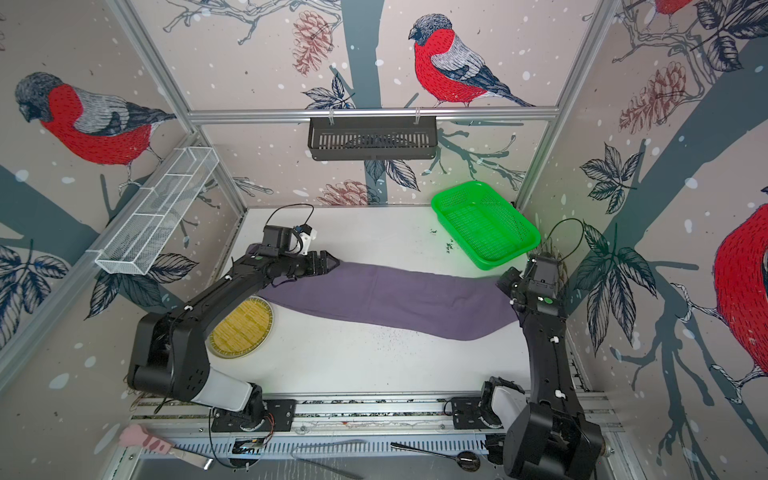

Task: Fold and stack the trousers
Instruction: Fold the trousers at the center of the table.

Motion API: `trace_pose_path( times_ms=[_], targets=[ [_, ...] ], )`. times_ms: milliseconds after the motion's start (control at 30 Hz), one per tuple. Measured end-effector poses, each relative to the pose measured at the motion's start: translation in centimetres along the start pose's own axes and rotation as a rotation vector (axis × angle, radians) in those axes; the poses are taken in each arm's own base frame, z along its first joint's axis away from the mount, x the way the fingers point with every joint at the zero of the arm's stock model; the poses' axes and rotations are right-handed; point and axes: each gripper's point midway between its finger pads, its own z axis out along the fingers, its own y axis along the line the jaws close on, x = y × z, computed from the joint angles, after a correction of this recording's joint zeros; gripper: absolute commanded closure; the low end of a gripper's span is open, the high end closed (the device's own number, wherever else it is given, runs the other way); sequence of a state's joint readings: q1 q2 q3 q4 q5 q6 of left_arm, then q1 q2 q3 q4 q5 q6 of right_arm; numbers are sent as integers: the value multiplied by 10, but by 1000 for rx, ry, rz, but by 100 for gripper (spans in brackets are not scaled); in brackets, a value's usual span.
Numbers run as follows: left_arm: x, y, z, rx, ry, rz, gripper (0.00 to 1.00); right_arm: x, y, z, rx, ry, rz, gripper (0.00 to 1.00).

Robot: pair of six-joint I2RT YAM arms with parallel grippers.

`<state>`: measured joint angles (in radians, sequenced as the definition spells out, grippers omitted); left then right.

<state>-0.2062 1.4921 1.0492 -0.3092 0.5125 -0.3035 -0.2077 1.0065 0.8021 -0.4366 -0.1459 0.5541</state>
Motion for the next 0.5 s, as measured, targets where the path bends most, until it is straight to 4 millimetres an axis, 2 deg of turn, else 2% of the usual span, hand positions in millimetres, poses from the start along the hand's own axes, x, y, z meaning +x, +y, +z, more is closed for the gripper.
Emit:
trace_pose_path(
  times_ms=[100,200,400,500],
  targets=[
    [-4,9,-7,-45,-14,-1,12,15,46,-3,-99,43,-40,97],
    [-7,20,-14,-96,-26,-11,12,44,91,-5,-192,122,-76,97],
    [-12,38,-29,-184,-50,-20,12,108,161,1,-291,279,-87,96],
    [-17,46,-35,-223,-68,-17,12,128,195,7,-316,333,-77,94]
  ],
)
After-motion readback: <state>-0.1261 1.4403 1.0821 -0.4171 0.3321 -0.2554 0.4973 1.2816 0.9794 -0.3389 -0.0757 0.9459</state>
